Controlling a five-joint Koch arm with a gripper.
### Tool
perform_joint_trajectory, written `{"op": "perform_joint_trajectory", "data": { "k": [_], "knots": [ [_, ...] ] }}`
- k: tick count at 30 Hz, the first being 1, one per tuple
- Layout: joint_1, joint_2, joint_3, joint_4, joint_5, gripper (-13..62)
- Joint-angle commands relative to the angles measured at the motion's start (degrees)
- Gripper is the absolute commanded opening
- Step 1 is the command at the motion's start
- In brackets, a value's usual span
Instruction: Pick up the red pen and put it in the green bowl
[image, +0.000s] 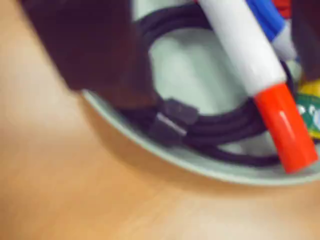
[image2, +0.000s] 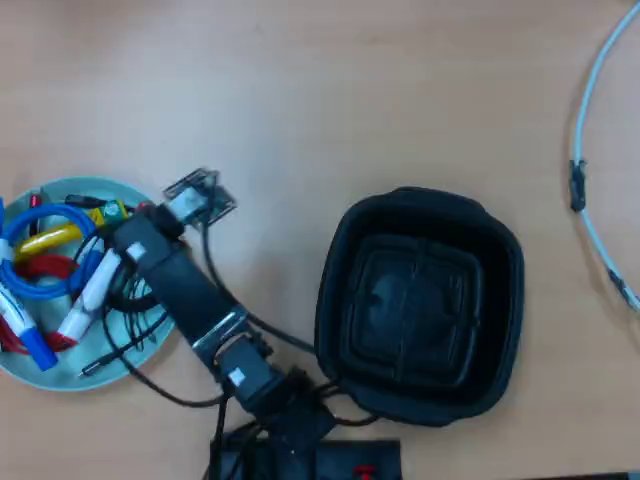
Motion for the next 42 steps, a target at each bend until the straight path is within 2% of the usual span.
{"op": "perform_joint_trajectory", "data": {
  "k": [1, 8, 14, 23, 31, 42],
  "knots": [
    [4.22, 4.04, -3.60, 1.05, 5.01, 31.4],
    [17.49, 4.75, 6.42, -2.64, 7.38, 31.4],
    [22.68, 16.79, 23.03, -12.66, 5.10, 31.3],
    [27.42, 34.63, 38.32, -16.44, 5.54, 31.4],
    [29.53, 51.94, 59.41, -31.46, 5.98, 31.2],
    [35.60, 54.76, 84.02, -52.29, 5.80, 31.0]
  ]
}}
